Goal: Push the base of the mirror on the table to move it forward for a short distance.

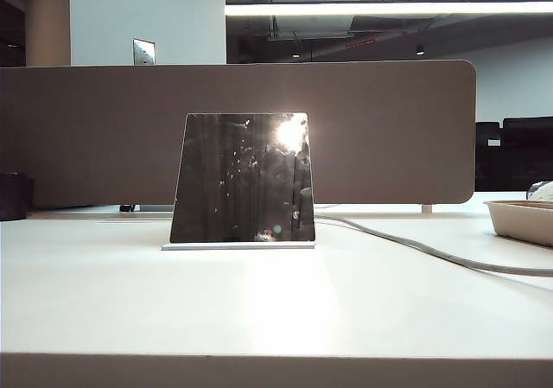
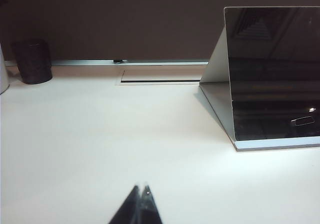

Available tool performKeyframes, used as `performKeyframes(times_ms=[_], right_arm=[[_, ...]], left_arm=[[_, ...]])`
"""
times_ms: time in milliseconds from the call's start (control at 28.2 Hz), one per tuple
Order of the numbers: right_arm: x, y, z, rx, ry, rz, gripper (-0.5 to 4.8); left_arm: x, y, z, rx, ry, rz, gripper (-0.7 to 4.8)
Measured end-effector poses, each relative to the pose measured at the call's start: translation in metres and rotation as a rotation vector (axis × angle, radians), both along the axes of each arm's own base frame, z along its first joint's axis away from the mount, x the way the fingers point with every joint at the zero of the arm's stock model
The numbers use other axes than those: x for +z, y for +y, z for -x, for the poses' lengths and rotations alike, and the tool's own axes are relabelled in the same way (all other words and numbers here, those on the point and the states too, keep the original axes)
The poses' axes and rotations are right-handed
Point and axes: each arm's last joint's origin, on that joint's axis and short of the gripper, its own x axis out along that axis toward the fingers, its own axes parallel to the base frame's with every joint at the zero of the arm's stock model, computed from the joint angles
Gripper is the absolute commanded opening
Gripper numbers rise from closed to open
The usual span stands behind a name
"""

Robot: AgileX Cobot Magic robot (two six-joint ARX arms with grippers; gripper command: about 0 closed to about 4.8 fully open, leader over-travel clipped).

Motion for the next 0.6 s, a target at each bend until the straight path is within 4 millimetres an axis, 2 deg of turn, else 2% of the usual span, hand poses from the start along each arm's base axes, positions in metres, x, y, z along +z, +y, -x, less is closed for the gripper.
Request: performKeyframes(times_ms=[284,603], right_arm=[[-0.0006,-0.0031,-0.0002,-0.106,0.009,-0.051,0.0],[-0.0006,-0.003,-0.0002,-0.1,0.009,-0.065,0.0]], left_arm=[[0.0,0.0,0.0,0.0,0.0,0.0,-0.01],[0.0,0.0,0.0,0.0,0.0,0.0,-0.01]])
